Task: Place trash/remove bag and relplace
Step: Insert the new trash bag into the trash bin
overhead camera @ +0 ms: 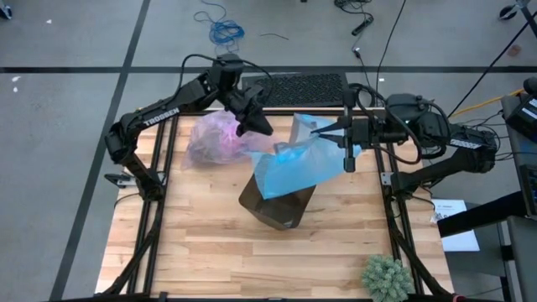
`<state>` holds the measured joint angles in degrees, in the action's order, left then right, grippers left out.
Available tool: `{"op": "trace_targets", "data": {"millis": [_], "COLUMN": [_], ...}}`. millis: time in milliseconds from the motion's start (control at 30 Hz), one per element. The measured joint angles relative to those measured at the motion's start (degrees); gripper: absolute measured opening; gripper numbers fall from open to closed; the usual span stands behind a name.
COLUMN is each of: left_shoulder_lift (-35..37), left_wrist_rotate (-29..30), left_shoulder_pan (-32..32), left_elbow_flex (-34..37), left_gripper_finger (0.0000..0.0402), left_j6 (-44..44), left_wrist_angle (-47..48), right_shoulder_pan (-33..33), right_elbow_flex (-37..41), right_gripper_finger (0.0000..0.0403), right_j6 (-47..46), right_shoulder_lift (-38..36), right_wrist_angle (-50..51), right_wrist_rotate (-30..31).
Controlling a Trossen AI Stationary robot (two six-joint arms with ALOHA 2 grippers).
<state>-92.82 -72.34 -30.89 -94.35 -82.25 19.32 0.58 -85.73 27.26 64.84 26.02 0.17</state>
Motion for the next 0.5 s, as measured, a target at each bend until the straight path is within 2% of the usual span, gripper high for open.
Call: {"op": "trace_targets", "data": {"millis": [267, 500], "left_shoulder_lift": [0.0, 0.0], "left_wrist_rotate": [-0.1, -0.5], "left_shoulder_pan": [1.0, 5.6], "left_elbow_flex": [0.0, 0.2], "left_gripper_finger": [0.0154, 0.0169], "left_j6": [0.1, 0.5], "left_wrist_angle": [2.3, 7.6], "right_shoulder_pan": [-0.5, -0.5], "right_elbow_flex": [0.0, 0.0], "right_gripper_finger": [0.0, 0.0], "right_j6": [-1.1, -1.1], "right_shoulder_lift": [0.0, 0.0], "right_wrist_angle": [0.8, 0.8], "right_wrist_rotate": [0.0, -0.1]}}
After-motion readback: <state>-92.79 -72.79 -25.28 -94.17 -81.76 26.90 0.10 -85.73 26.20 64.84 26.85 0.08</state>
